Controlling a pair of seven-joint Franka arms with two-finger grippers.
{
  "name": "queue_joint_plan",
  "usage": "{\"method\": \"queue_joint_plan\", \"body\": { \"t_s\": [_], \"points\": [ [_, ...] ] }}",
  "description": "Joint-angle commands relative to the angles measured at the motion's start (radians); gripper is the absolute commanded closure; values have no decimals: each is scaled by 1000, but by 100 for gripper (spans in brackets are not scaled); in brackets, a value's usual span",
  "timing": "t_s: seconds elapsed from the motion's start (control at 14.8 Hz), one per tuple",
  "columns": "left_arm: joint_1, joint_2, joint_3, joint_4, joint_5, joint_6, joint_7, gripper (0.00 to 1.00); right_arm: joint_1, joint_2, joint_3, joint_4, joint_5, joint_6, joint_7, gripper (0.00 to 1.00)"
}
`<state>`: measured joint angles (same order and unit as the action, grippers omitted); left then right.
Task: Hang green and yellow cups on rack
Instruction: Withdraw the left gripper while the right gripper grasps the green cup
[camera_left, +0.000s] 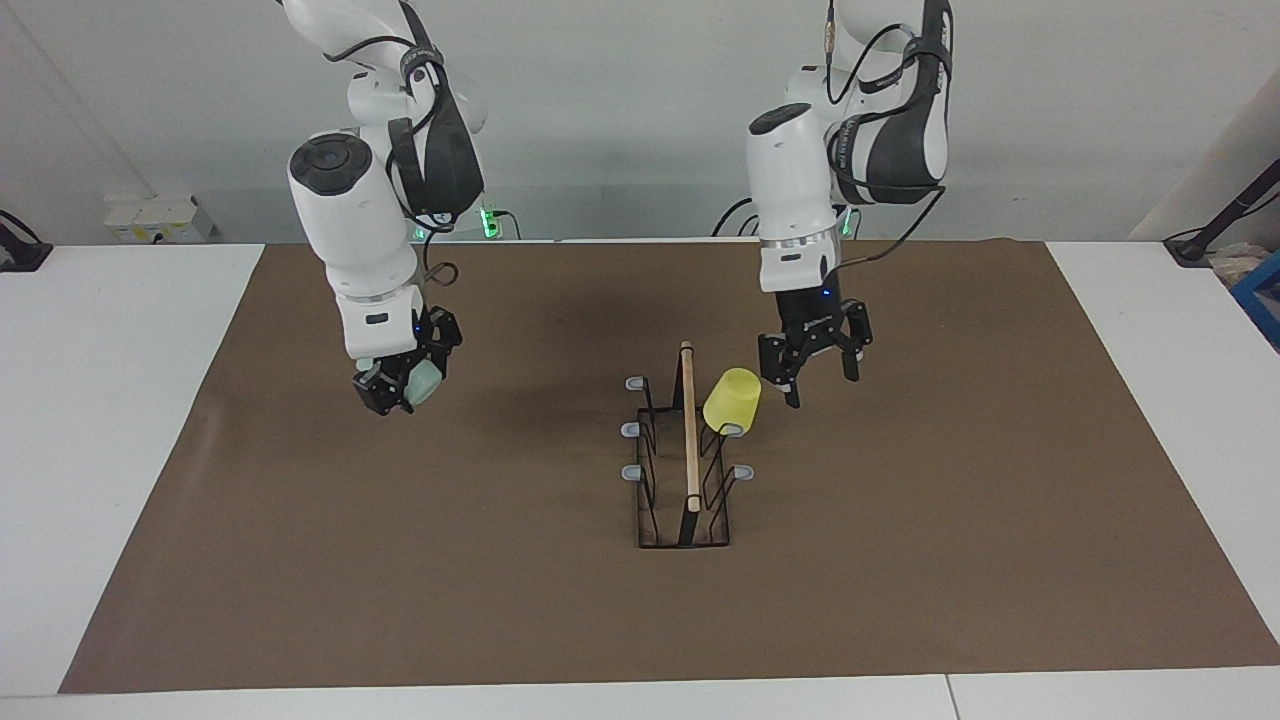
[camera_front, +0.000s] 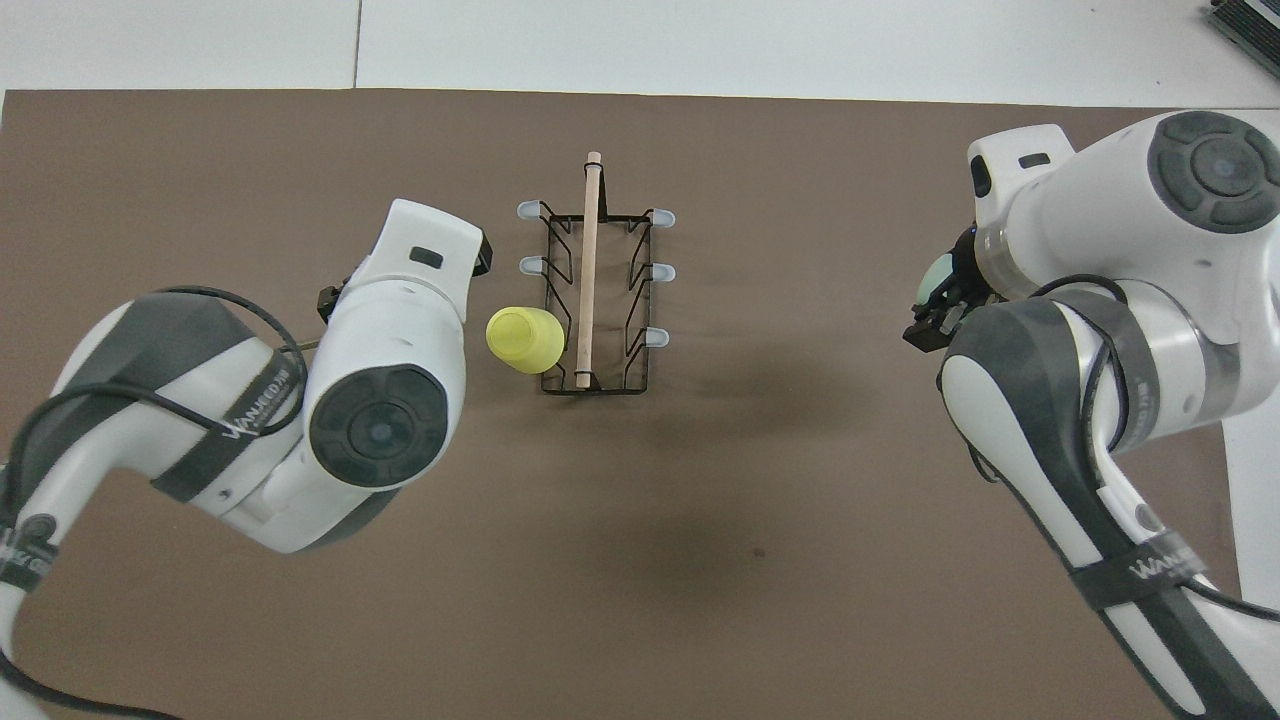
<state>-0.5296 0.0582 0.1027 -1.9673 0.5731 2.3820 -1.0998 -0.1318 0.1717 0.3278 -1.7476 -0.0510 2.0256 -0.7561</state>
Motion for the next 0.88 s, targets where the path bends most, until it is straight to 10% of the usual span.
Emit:
{"method": "queue_joint_plan", "body": {
  "t_s": [0.0,0.81],
  "points": [
    [87,-9,-8,19,-143,-1,254,0,-14,-17,8,-4,123,68,-55,100],
    [411,-29,-6,146,-608,-306,1205,0,-221,-112,7,-26,870,-57,-571,100]
  ]
}}
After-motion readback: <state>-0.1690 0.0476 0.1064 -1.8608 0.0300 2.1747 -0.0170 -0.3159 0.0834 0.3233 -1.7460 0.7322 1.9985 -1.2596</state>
